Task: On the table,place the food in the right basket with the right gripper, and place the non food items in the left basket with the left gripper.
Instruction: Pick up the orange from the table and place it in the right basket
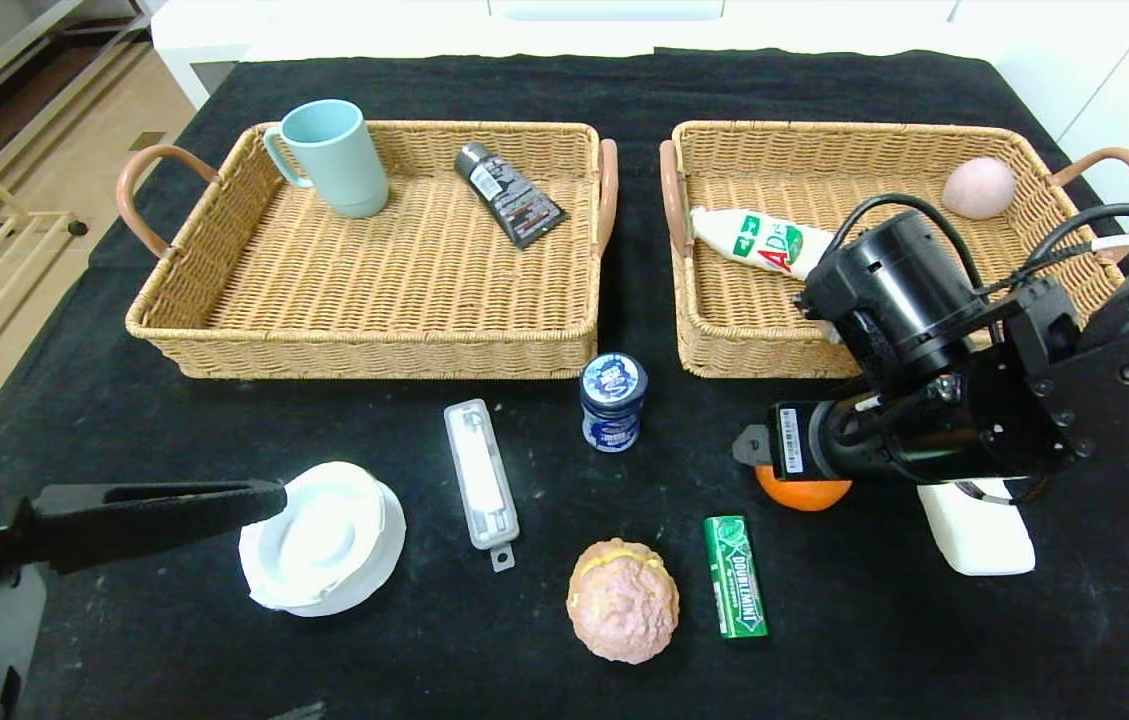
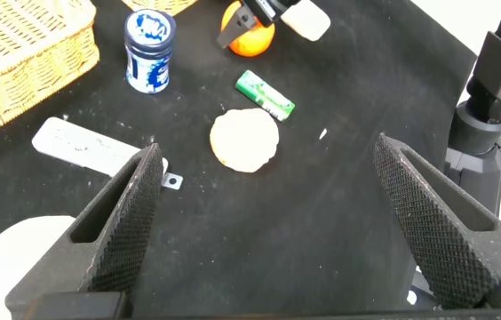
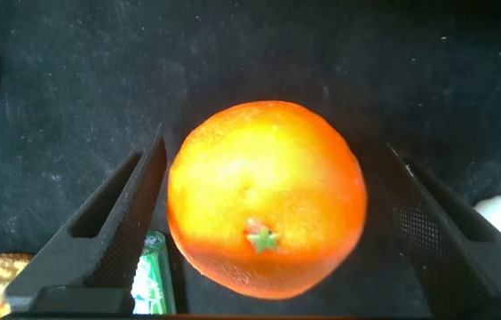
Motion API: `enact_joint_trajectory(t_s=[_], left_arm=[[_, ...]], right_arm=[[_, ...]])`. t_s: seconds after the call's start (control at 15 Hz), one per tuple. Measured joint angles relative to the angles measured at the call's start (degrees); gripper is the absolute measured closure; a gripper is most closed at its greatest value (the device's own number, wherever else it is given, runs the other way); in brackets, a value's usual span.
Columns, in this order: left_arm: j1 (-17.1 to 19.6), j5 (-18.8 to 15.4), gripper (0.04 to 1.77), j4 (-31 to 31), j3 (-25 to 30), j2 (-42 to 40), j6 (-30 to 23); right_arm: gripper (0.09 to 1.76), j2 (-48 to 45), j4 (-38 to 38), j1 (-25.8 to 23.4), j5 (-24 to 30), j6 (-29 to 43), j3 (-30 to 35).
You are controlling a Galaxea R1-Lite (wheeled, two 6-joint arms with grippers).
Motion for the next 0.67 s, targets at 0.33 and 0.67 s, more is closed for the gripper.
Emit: enact_joint_trajectory(t_s=[0.33, 0.67], left_arm=[[0.0, 0.09, 0.09, 0.06, 0.0, -0.06, -0.02], [0.0, 0.06, 0.09, 0.09, 0.07, -0.06, -0.02]], right_arm=[[0.56, 0.27, -0.05, 0.11, -0.11, -0.04, -0.02], [0.61, 0.3, -0.06, 0.27, -0.09, -0.04, 0.13]])
